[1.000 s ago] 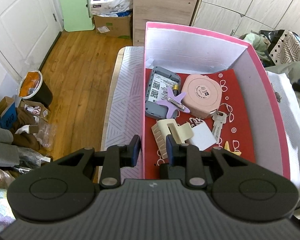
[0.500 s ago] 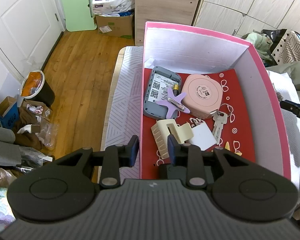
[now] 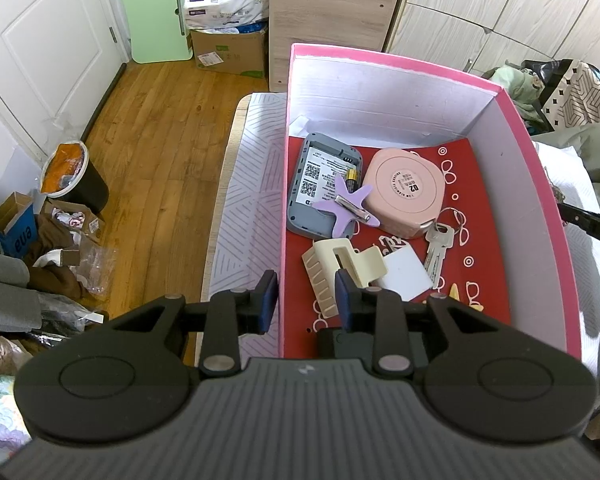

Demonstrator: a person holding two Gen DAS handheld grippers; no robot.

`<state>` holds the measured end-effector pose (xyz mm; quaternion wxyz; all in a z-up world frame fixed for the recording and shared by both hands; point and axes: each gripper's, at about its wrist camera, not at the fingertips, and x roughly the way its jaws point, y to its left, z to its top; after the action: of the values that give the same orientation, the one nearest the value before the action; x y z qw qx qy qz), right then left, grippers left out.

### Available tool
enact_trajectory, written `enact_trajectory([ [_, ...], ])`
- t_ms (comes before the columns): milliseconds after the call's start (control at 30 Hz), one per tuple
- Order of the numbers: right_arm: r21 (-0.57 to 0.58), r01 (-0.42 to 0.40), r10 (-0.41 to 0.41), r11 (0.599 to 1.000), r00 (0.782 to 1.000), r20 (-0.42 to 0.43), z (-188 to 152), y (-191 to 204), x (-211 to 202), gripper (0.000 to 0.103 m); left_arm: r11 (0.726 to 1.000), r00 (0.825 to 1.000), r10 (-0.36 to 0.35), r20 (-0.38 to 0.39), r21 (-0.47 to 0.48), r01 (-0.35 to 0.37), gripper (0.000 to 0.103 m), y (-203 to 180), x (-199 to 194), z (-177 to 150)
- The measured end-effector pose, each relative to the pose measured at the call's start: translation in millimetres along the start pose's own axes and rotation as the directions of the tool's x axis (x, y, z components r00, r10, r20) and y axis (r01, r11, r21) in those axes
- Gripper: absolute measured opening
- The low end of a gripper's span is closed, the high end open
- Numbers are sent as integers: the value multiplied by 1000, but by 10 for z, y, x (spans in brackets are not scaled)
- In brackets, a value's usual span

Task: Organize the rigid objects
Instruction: 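Carry the AA battery into the box and release it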

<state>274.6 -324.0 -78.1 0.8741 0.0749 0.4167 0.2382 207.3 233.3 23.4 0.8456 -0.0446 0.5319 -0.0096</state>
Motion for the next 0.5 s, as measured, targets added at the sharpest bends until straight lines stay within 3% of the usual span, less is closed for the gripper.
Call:
enact_trajectory([
  [300,-3,-78,78,997,996,35,75,131,-282,12,1000,1000,0,0,0,0,28,-6,1,-1],
  [400,-35,-155,157,987,987,44,130,316,-455,12,1000,1000,3,1,1,-3,29,-11,2,-1],
  [500,-105,-274,280,956,959,42,191,587,-665,12,1000,1000,1,1,0,-1,29,-16,3,0],
])
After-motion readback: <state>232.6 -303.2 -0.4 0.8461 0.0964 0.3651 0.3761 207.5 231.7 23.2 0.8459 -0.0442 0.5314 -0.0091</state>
